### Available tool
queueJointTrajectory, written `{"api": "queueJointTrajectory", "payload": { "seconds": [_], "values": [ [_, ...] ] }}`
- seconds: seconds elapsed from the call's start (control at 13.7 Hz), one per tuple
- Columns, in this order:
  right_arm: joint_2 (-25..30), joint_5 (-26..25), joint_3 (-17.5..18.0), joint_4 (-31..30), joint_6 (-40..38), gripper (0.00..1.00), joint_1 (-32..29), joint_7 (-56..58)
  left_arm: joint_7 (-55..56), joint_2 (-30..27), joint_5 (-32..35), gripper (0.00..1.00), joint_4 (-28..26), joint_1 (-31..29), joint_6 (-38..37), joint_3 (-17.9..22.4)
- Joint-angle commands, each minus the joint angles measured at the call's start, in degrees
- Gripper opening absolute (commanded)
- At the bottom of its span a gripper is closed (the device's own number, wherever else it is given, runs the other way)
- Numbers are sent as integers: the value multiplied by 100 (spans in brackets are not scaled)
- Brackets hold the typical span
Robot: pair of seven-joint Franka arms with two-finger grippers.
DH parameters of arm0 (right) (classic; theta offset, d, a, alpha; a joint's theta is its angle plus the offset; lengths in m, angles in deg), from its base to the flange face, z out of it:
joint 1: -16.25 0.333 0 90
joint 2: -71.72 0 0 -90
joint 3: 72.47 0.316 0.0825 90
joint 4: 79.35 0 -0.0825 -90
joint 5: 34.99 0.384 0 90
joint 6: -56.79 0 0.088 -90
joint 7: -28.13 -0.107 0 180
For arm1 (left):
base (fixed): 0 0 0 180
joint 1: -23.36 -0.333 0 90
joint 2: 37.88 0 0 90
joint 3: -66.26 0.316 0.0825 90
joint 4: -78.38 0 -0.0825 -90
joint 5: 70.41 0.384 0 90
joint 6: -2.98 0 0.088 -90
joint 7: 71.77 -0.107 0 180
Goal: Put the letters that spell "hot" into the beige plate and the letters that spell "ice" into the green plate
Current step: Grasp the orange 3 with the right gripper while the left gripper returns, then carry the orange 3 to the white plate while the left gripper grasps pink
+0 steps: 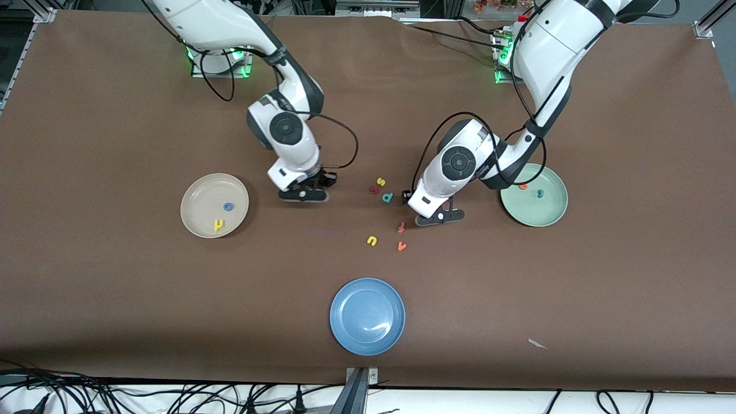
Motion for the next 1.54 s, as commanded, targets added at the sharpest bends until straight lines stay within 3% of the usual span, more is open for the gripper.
{"api": "queueJointTrajectory", "payload": {
  "seconds": [0.0, 0.22, 0.44, 0.73, 0.88, 0.95, 1.24, 1.46],
  "values": [
    [744, -40, 105, -148, -954, 14, -785, 1099, 102, 61, 214, 68, 38, 83, 54, 79],
    [1097, -31, 175, -156, -1439, 15, -1506, 2373, 102, 97, 214, 66, 29, 92, 54, 79],
    [1150, -22, 184, -165, -1695, 25, -2288, 3551, 102, 97, 214, 55, 29, 92, 54, 79],
    [1150, 12, 175, -200, -1704, 74, -2475, 3960, 102, 97, 214, 32, 29, 83, 45, 79],
    [1150, 30, 175, -200, -1704, 85, -2484, 3968, 120, 97, 214, 19, 29, 83, 45, 79],
    [1150, 30, 175, -192, -1704, 100, -2484, 3977, 137, 97, 214, 16, 29, 83, 45, 79],
    [1238, 48, 158, -139, -1625, 100, -2537, 4030, 138, 79, 214, 0, 29, 66, 19, 79],
    [1588, 285, 149, 193, -2018, 100, -2545, 4021, 111, -174, 214, 0, 38, -39, -103, 79]
  ]
}}
